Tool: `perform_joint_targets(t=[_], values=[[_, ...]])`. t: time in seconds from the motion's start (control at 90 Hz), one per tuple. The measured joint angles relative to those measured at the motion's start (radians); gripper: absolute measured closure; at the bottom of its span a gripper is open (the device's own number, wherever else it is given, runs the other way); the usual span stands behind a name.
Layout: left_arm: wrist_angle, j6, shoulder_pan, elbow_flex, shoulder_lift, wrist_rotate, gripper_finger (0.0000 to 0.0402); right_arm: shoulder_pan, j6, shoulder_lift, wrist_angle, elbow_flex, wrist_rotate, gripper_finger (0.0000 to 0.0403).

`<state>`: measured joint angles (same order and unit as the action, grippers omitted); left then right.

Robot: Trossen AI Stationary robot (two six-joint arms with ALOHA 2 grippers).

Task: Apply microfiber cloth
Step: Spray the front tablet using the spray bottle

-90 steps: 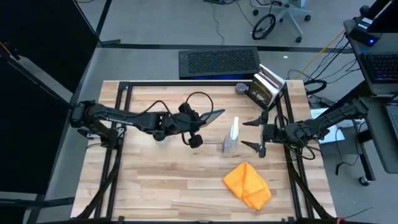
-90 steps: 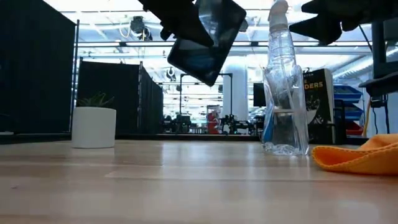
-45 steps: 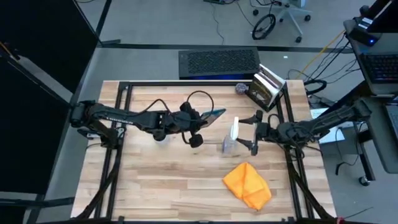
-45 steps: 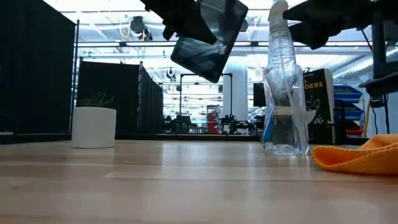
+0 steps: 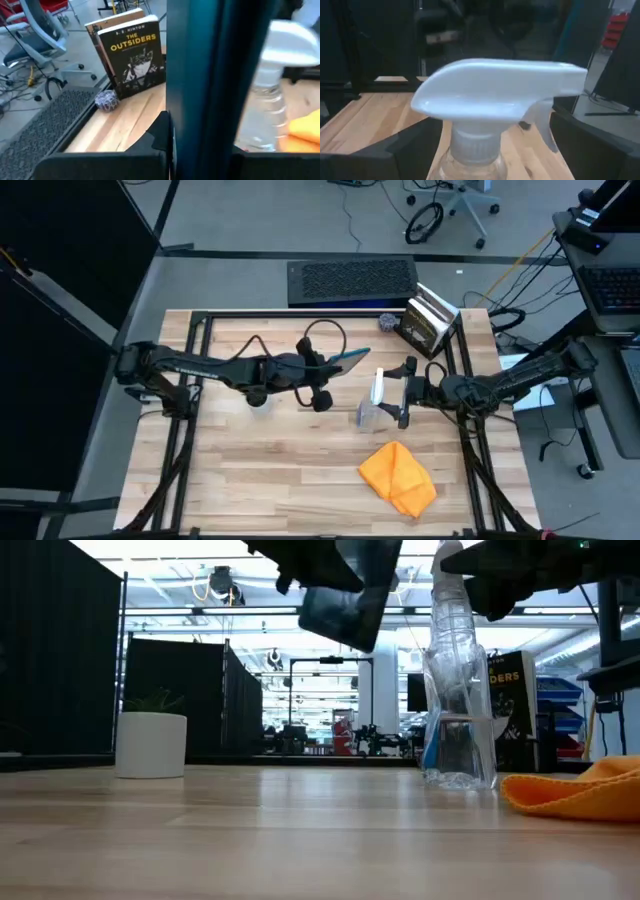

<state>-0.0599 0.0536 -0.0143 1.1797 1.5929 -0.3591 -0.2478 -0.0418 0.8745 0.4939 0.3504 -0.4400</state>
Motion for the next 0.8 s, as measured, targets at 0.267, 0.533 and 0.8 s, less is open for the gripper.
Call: perform_joint_targets(t=[0.267,0.533,0.8], values=[[-0.262,0.035,0.118,0.000,0.113,0.213,0.0395,0.000,0.003,0.000,-0.001,0.000,-0.002,0.0051],[-0.495,0.031,0.195,0.050,0.248,0.479,0.0395,0.000,0.009,0.000,0.008,0.000,0.026,0.0051],[-0.496,0.032,0.203,0.198,0.429,0.609,0.0395,0.000,0.014,0.000,0.008,0.000,0.054,0.0051]])
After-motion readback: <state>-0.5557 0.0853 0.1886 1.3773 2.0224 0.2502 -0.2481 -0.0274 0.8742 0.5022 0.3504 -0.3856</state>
